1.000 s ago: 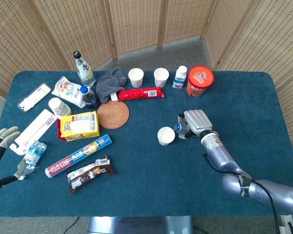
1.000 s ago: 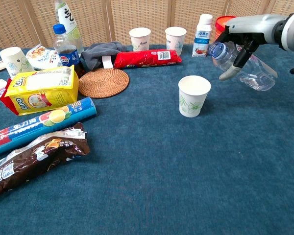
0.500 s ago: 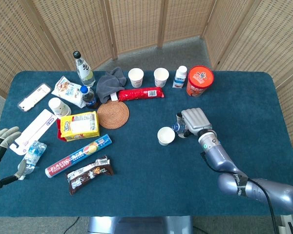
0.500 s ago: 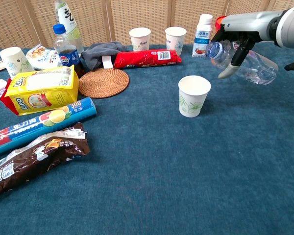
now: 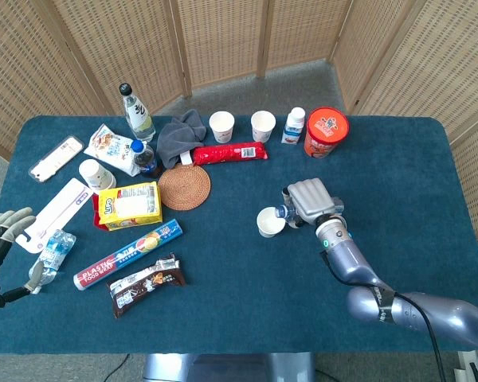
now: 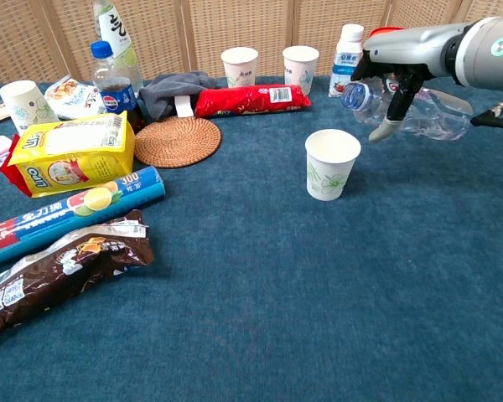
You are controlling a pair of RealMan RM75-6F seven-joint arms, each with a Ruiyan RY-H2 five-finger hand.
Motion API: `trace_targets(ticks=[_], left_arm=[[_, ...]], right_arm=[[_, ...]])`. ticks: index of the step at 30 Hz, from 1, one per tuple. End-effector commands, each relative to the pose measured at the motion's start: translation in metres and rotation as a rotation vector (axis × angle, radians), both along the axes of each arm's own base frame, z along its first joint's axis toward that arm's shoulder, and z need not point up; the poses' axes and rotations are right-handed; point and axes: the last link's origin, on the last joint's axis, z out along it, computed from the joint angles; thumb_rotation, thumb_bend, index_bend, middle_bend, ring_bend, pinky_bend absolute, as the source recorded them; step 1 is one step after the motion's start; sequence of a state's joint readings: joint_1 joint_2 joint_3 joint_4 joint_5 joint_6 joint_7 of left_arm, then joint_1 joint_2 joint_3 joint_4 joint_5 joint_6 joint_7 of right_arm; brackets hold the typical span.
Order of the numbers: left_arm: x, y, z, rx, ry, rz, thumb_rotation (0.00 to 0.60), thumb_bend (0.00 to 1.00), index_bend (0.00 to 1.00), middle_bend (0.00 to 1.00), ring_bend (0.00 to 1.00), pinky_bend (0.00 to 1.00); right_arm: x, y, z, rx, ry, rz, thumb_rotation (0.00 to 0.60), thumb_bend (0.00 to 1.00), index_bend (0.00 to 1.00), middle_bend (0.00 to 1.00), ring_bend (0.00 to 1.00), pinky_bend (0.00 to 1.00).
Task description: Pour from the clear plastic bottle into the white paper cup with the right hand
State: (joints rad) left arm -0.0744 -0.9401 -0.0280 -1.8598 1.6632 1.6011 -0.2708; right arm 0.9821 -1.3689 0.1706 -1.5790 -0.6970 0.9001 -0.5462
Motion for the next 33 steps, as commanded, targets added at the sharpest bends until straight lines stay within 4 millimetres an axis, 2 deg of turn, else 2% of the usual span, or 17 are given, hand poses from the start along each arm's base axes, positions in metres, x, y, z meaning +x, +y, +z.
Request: trace_targets(ticks=[1,21,33], left_arm=[[-0.001,0.0,0.0,0.001,-0.003,0.002,0.456,0.5,0.13,0.13,0.1,0.07],[-0.004,-0.001,-0.003,-0.012,-0.003,0.008,0.453,0.5,0.13,0.13,0.1,0.07],[-0.004,-0.001,-0.002,-0.004,-0.016,-0.006,0.455,0.5,0.13,0.13,0.1,0.07]], right_arm=[[0.004,0.0,-0.003,-0.009,0.027,0.003,0.6,0.22,0.7,0.68,0.57,0.58],[0.003,-0.004,-0.014,-0.046,0.202,0.051,0.6,0.22,0.7,0.68,0.57,0.58],[0.002,0.002,-0.009,-0.072,0.242,0.062,0.6,0.22,0.7,0.68,0.58,0.58]])
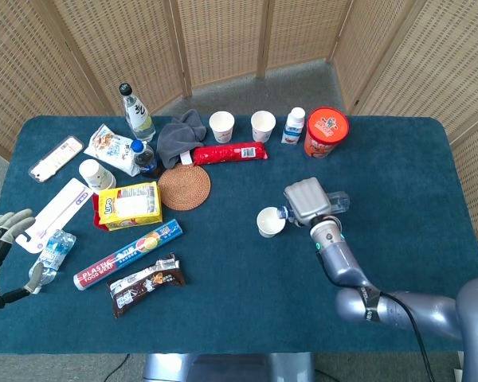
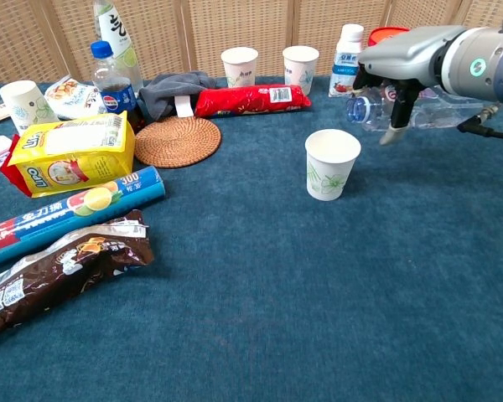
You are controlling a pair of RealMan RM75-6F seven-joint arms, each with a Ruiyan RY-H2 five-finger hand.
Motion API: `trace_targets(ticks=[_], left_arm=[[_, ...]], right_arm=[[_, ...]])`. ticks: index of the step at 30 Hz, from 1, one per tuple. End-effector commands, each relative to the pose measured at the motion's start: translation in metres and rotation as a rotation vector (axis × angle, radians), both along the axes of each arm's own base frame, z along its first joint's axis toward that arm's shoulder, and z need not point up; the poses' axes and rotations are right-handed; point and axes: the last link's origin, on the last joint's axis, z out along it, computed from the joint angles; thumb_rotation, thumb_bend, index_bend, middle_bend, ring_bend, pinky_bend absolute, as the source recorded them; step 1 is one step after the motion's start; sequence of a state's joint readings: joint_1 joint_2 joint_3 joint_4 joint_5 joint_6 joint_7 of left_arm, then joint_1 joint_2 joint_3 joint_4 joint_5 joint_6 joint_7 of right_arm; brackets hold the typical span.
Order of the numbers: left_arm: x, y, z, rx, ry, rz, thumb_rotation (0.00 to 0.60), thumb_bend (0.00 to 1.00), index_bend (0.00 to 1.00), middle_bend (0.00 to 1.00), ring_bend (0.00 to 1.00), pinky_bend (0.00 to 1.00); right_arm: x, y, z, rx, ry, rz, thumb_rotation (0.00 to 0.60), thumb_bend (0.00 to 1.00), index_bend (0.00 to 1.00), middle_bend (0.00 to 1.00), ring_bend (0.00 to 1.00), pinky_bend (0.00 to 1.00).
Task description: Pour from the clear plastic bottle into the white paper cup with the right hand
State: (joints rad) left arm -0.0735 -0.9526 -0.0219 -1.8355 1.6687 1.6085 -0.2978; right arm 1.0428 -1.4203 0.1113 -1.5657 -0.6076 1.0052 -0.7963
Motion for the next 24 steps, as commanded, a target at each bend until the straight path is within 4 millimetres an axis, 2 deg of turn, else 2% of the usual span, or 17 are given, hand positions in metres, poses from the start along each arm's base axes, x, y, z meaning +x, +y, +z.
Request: trace_targets(ticks=[1,24], left_arm=[[0.0,-0.0003,0.0005,0.0,0.0,-0.004,0.455,0.5,0.13,0.13,0.1,0.07],[-0.008,-0.004,-0.0042,-0.01,-0.011,0.009,0.455,0.5,0.13,0.13,0.1,0.07]], right_arm=[[-0.0023,0.0019,0.0016,-0.008,0.016,0.003,0.6,0.22,0.7,0.68,0.58,0.58],[-0.0015,0.0021,-0.005,-0.035,0.14,0.054,0.6,0.22,0.71,0.68,0.59,0.58]])
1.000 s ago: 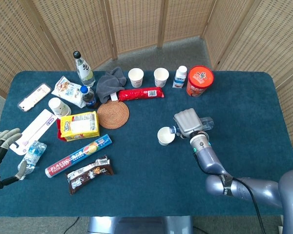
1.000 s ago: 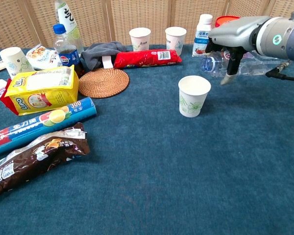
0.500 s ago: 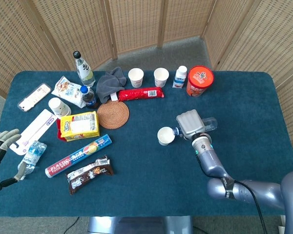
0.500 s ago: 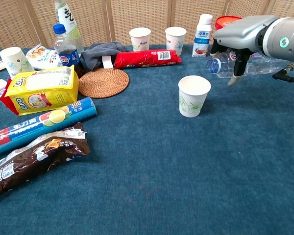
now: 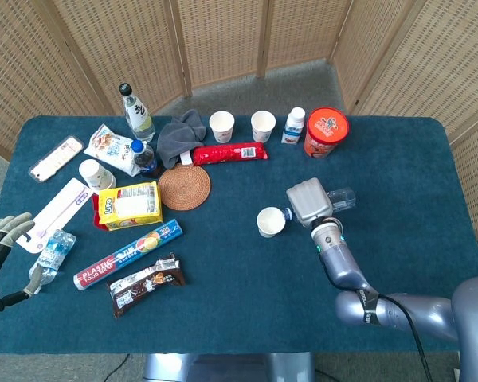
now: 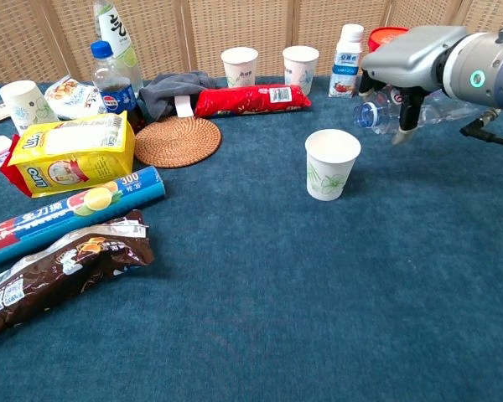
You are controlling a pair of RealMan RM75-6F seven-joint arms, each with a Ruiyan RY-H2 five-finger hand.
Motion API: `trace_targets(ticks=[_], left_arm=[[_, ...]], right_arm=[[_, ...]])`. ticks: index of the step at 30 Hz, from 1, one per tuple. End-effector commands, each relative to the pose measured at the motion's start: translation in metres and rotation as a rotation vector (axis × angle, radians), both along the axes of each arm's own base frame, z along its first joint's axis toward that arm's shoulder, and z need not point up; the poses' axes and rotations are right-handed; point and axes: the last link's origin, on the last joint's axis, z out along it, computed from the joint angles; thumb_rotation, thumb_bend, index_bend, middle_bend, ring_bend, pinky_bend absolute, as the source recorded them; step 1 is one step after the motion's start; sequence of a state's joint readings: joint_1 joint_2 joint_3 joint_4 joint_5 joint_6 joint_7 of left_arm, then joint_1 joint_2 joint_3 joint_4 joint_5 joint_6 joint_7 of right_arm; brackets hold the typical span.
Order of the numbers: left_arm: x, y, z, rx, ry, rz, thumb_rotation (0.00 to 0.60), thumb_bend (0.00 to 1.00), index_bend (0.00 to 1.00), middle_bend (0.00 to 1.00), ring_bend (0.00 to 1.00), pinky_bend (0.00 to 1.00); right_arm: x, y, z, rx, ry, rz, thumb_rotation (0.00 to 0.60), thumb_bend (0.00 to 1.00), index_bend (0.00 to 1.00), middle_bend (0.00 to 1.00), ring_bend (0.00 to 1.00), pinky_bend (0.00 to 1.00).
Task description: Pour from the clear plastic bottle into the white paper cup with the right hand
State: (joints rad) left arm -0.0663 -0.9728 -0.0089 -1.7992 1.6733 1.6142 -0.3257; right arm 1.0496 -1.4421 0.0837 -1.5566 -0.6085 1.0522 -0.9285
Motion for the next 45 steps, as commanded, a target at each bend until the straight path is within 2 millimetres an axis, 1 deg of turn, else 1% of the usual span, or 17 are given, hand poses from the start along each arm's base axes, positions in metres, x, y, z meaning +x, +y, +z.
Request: trace_targets(ticks=[1,20,35,45], left_arm=[[0.0,0.0,0.0,0.001,0.0,0.0,0.454,0.5,0.13,0.13,0.1,0.07],[-0.001,-0.003,0.001,0.004,0.002,0.004,0.453,0.5,0.13,0.13,0.1,0.07],[-0.001,-0.003,0.0,0.004,0.0,0.003,0.456,0.5,0.13,0.13,0.1,0.07],[-0.003,-0.002,-0.001,-0.001,-0.001,0.008,0.452,0.5,0.13,0.13,0.1,0.07]], right_arm=[[0.001,0.0,-0.002,-0.002,0.007,0.004,0.6,0.22,0.71,0.69,0.59,0.58],[0.001,0.001,-0.009,-0.013,0.085,0.057,0.6,0.22,0.71,0.68,0.59,0.58],[0.01,0.004,-0.013,-0.028,0.124,0.114,0.6,0.22,0.71,0.69,0.59,0.57],[0.013,0.004,-0.017,-0.025,0.134,0.106,0.6,0.22,0.7,0.68,0.59,0.57]])
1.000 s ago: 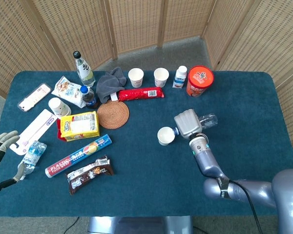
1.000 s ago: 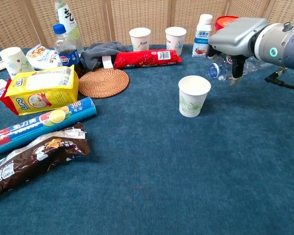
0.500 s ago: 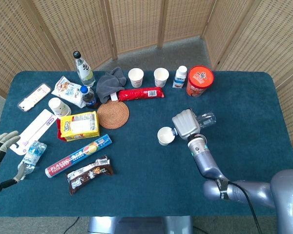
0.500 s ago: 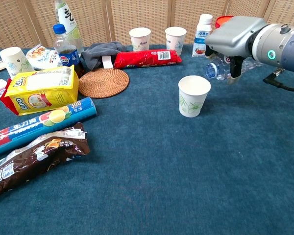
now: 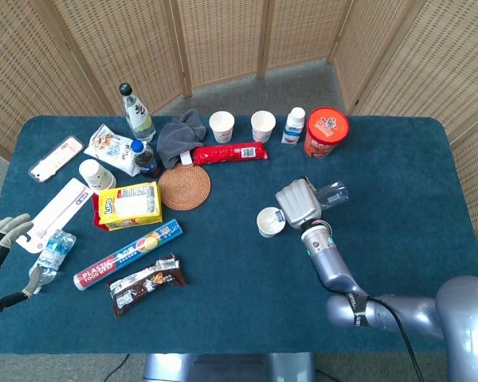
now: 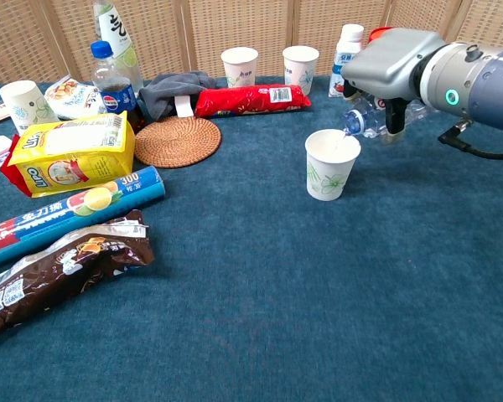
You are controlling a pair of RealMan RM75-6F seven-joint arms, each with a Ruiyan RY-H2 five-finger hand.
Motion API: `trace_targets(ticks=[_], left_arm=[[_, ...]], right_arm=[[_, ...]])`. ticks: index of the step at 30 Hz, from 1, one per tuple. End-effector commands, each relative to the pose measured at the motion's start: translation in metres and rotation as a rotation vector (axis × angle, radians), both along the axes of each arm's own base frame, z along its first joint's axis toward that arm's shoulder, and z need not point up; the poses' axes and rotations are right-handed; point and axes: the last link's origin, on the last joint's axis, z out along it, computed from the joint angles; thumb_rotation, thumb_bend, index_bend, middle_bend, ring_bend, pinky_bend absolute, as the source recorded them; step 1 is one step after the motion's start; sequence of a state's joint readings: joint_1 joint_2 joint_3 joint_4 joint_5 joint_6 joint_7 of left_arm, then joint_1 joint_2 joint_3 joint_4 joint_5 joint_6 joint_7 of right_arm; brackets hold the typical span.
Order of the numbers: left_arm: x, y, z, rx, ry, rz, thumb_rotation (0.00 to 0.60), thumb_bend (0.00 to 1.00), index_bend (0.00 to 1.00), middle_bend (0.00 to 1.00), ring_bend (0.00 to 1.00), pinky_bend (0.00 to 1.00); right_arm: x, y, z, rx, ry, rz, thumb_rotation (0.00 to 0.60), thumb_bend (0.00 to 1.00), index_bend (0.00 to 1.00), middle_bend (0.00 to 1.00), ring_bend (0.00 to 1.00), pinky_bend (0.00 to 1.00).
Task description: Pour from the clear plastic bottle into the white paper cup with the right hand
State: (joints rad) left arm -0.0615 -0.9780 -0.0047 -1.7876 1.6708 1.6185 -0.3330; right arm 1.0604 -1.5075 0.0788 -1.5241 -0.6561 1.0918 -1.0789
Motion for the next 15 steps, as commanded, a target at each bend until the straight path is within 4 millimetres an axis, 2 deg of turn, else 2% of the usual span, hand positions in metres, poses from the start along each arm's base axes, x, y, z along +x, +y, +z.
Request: trace_targets(ticks=[1,15], left_arm=[[-0.0002,0.0005,-0.0004,-0.002,0.0,0.0,0.453,0.5,0.13,0.13,0.1,0.07],[-0.0008,0.0009,-0.0011,-0.002,-0.001,0.0,0.453,0.5,0.13,0.13,0.1,0.07]], right_arm=[[0.0003,0.0001,-0.0004,0.0,0.004,-0.001,0.6,0.22,0.7,0.68,0.59,0.57],[0.0011,0.001,-0.001,0.001,-0.007,-0.02,0.6,0.21,0.7,0.68,0.59,0.57]])
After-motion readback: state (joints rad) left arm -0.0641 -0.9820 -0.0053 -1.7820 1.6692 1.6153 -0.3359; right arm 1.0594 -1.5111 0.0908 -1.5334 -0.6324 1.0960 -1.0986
